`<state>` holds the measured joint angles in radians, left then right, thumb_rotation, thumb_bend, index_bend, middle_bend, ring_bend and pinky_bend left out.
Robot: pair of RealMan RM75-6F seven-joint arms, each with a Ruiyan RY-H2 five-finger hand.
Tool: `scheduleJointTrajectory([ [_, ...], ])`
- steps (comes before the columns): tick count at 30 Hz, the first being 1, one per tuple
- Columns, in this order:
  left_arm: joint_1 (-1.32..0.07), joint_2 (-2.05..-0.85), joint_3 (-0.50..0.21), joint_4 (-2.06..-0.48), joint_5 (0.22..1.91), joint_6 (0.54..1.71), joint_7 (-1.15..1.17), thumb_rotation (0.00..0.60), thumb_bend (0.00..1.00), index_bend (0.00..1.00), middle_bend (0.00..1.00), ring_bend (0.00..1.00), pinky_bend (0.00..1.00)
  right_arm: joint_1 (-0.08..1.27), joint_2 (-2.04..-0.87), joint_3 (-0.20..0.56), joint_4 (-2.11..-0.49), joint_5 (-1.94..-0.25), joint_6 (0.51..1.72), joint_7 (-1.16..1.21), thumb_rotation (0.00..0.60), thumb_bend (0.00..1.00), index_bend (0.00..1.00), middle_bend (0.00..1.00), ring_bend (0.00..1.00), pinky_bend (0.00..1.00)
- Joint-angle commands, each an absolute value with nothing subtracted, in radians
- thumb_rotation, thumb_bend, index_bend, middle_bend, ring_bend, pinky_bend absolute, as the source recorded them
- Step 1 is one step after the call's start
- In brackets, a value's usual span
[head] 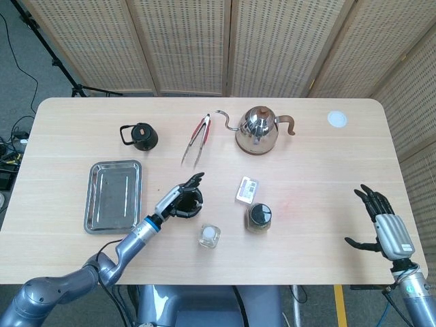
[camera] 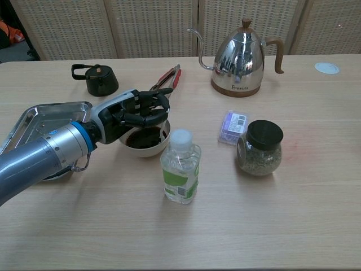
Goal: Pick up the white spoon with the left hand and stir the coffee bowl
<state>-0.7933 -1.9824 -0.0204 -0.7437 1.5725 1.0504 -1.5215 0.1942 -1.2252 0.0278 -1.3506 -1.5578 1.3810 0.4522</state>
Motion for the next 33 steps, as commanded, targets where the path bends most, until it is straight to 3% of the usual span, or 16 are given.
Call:
scheduleJointTrajectory([
  [1,-0.788,-1.977,-0.019,-0.731,1.57,1.053,-1.531,0.6,0.48,0.66,0.0,0.0,0.0,0.194,-1.226,0.027,-1.351,-1.558,1.381,0.449,0.6,0.0,0.0,0.0,0.0,0.0],
  [22,-0.821,-1.993,-0.041,-0.673,1.558,1.015,-1.467,0.6,0.48,0.66,0.0,0.0,0.0,0.195,-1.226,0.028,-1.35,-1.555,1.378,0.453,0.6,0.0,0.0,0.0,0.0,0.0],
  [27,-0.818,-1.972,-0.024,-0.69,1.571,1.016,-1.448,0.6,0.44,0.38,0.0,0.0,0.0,0.195,-1.224,0.027,-1.351,-1.557,1.379,0.457,0.6,0.0,0.0,0.0,0.0,0.0],
  [30,-0.817,-1.957,-0.024,-0.711,1.576,1.029,-1.452,0.6,0.34,0.22,0.0,0.0,0.0,0.195,-1.223,0.027,-1.353,-1.559,1.381,0.457,0.6,0.0,0.0,0.0,0.0,0.0],
  [33,-0.812,-1.936,-0.023,-0.741,1.584,1.059,-1.458,0.6,0.26,0.12,0.0,0.0,0.0,0.194,-1.222,0.027,-1.357,-1.561,1.384,0.456,0.6,0.0,0.0,0.0,0.0,0.0],
])
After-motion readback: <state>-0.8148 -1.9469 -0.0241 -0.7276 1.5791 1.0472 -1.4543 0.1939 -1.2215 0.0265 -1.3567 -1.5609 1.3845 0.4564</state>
